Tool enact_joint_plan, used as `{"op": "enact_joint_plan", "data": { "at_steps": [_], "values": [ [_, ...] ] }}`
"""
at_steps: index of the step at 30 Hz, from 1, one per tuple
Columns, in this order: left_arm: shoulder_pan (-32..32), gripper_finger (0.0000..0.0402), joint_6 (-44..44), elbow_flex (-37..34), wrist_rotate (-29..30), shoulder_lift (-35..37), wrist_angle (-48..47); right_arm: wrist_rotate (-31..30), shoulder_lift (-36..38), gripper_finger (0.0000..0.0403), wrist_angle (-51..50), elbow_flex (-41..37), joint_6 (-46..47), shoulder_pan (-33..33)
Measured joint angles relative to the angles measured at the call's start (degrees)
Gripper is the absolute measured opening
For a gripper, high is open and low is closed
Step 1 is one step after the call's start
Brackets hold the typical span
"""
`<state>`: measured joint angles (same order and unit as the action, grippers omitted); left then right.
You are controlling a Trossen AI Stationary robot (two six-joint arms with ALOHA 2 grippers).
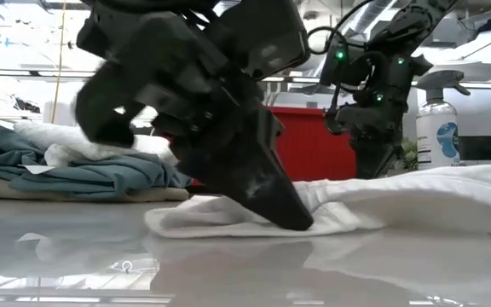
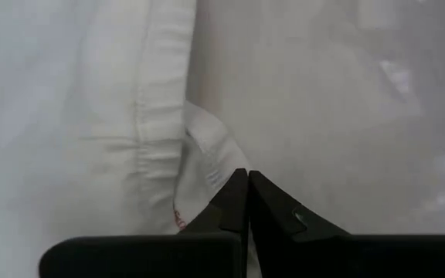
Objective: Fold Laundry from Bin
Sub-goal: Fold the white underwear in the red bin
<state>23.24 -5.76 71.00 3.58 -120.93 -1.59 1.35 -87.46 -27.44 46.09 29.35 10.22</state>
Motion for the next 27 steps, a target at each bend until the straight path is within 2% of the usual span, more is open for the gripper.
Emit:
{"op": "enact_joint_plan", "data": {
  "at_steps": [5, 8, 11, 15, 21, 27],
  "values": [
    [0.02, 0.0000, 3.61, -0.12, -6.20, 1.45, -4.70, -0.38, 0.10, 0.0016, 0.56, 0.15, -1.68, 4.50],
    [0.05, 0.0000, 4.22, -0.27, -4.75, 2.85, -5.43, 3.26, 3.36, 0.0016, -0.18, 1.78, -0.91, 5.15],
    [-0.04, 0.0000, 5.43, -0.50, -3.31, 3.66, -6.18, 5.72, 9.29, 0.0016, 0.33, 3.72, 0.34, 2.18],
    [-0.04, 0.0000, 5.47, -0.44, -2.88, 3.66, -6.17, 1.75, 11.80, 0.0016, -1.33, 3.01, 1.95, -4.29],
    [-0.06, 0.0000, 4.05, -0.39, -2.01, 3.66, -6.64, 1.74, 5.42, 0.0016, 1.02, 2.08, 5.42, -11.69],
    [-0.10, 0.0000, 3.04, -0.39, -1.80, 3.68, -6.73, 1.77, -1.70, 0.0016, 3.76, 2.08, 6.66, -15.03]
  ]
}}
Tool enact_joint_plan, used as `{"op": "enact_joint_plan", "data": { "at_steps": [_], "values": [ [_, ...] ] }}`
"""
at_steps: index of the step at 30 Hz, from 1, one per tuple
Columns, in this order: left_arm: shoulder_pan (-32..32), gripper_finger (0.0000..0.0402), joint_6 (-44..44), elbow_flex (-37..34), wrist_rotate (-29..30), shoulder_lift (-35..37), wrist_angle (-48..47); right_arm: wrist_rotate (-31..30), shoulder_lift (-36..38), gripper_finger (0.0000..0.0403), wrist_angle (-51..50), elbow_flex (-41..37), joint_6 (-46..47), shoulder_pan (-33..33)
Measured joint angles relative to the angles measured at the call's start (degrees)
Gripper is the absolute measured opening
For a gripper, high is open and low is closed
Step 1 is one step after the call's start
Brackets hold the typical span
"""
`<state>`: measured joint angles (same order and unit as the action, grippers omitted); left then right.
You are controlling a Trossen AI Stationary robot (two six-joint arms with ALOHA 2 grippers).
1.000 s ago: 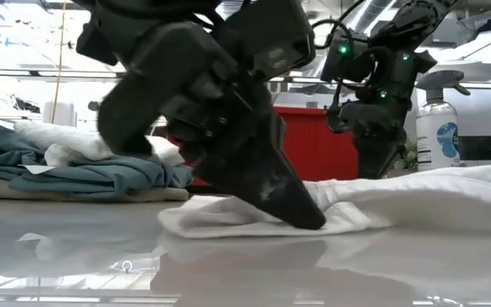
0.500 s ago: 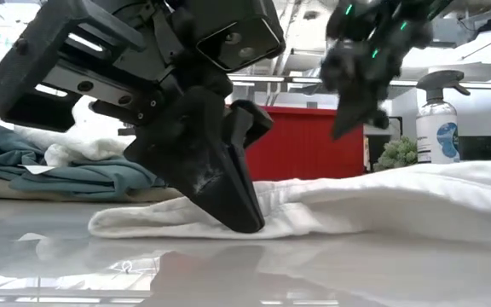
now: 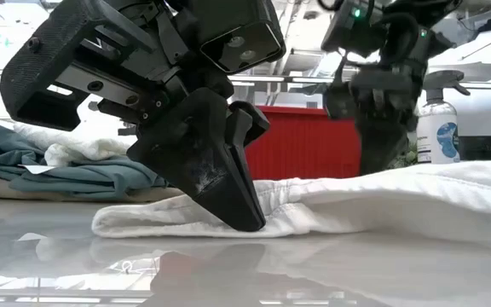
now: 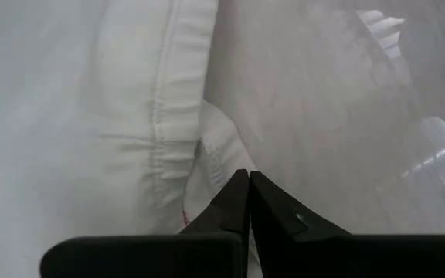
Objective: Fold Laundry from Bin
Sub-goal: Fold the white underwear in the red bin
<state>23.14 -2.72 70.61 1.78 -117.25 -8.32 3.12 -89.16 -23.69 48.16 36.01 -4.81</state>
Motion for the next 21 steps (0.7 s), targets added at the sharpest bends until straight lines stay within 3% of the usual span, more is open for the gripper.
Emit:
{"op": "enact_joint_plan", "data": {
  "at_steps": [10, 21],
  "values": [
    [0.09, 0.0000, -0.31, 0.02, -0.92, 0.02, -0.15, -0.03, -6.59, 0.0016, -0.85, 0.35, -3.42, 1.08],
    [1.08, 0.0000, 0.00, 0.15, -6.10, 0.24, -4.07, -1.53, -7.34, 0.0016, -1.17, 0.24, -6.70, 11.12]
  ]
}}
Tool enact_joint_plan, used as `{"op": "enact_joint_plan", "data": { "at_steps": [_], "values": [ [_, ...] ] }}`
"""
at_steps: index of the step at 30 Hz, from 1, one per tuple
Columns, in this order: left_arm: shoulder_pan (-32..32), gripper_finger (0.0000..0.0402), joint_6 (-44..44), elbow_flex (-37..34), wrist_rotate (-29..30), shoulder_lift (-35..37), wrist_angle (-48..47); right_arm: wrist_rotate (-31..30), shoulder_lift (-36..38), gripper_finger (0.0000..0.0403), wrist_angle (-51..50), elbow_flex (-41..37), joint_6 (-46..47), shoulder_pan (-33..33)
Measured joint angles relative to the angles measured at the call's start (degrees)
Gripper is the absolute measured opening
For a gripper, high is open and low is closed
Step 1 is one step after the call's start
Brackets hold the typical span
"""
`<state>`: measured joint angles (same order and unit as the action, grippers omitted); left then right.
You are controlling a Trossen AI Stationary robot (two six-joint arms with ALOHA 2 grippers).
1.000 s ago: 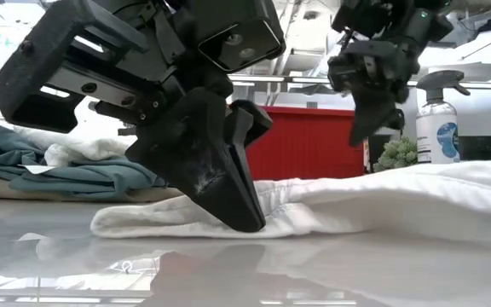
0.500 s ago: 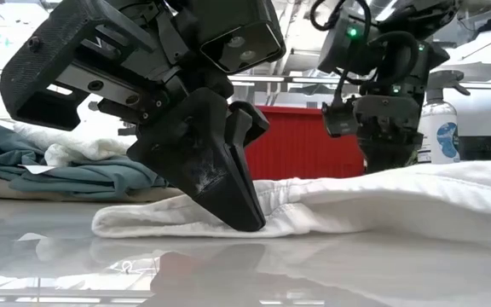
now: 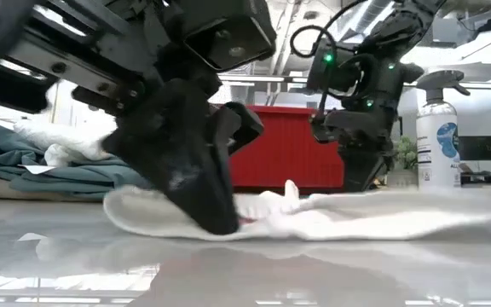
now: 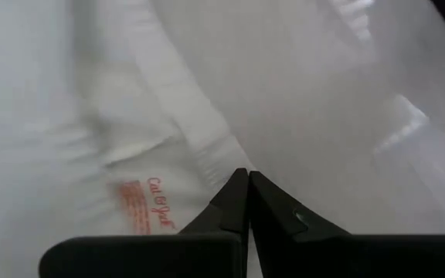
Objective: Fold Laundry from Bin
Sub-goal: Fold the white underwear in the red bin
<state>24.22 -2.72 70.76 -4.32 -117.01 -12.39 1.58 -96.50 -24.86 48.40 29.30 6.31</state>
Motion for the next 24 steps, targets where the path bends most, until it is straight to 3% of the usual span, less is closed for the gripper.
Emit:
{"op": "enact_joint_plan", "data": {
  "at_steps": [5, 8, 11, 16, 21, 24],
  "values": [
    [0.30, 0.0000, 2.05, 0.02, -3.94, 0.14, -3.91, 0.13, 0.46, 0.0016, 0.83, -0.04, -0.73, 2.99],
    [0.40, 0.0000, -1.29, -0.12, -2.02, 1.83, -4.17, 0.00, 2.39, 0.0016, 0.41, -0.21, -0.88, 2.78],
    [0.31, 0.0000, -3.54, -0.62, 4.83, 5.65, -4.91, -1.15, 6.01, 0.0016, -1.84, -0.53, -0.58, 1.53],
    [-1.55, 0.0000, -1.95, -0.35, 23.43, 13.97, -1.64, -1.17, 12.98, 0.0020, -0.49, -0.33, 0.57, -1.14],
    [-4.34, 0.0000, -5.75, -0.35, 26.46, 19.64, -1.11, -1.08, 17.23, 0.0020, 0.72, -0.24, 2.71, -6.51],
    [-5.33, 0.0000, -9.61, -0.15, 32.19, 21.29, -4.76, -3.06, 15.93, 0.0015, 0.99, -0.26, 3.65, -10.20]
  ]
}}
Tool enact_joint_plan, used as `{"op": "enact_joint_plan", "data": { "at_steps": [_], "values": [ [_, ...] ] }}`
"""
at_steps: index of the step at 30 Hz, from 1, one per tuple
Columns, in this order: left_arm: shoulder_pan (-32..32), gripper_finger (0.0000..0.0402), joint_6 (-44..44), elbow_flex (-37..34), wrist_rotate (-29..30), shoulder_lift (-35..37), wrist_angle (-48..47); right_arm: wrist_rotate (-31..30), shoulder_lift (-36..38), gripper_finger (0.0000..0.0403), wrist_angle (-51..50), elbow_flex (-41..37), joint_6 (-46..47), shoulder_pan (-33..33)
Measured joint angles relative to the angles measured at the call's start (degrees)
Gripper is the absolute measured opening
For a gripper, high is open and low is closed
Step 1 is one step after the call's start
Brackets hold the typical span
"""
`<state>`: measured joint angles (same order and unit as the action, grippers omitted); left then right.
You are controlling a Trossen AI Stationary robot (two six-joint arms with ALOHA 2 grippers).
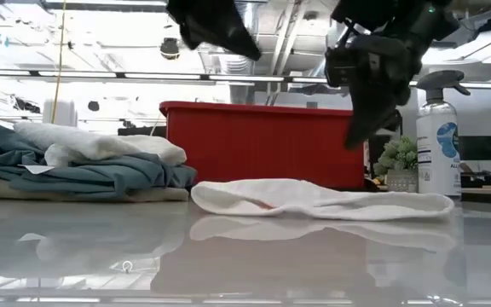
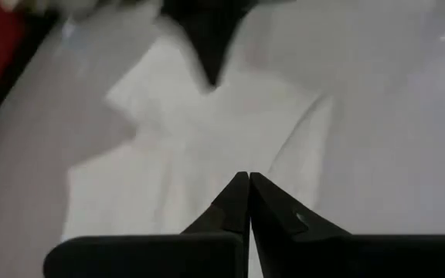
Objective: Fold Laundry from Bin
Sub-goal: Fold the white underwear in the red bin
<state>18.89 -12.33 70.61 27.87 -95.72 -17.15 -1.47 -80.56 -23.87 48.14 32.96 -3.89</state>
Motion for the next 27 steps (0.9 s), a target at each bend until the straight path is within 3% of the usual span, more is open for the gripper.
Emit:
{"op": "enact_joint_plan", "data": {
  "at_steps": [5, 13, 22, 27],
  "values": [
    [-1.96, 0.0000, 0.20, -4.37, -1.02, -2.12, 2.97, -3.33, -4.83, 0.0015, 0.96, 0.02, 1.80, -4.43],
    [-7.67, 0.0000, 5.32, -7.39, 3.46, -5.96, 10.78, -4.53, -13.36, 0.0015, 4.47, 0.02, 4.58, -7.91],
    [-14.11, 0.0000, 8.51, -7.33, -11.18, -13.85, 13.09, -4.72, -15.51, 0.0015, 4.91, 0.28, 5.66, -12.01],
    [-15.37, 0.0000, 8.73, -7.20, -17.08, -17.17, 14.62, -4.14, -15.44, 0.0015, 2.20, 0.33, -1.83, -15.49]
  ]
}}
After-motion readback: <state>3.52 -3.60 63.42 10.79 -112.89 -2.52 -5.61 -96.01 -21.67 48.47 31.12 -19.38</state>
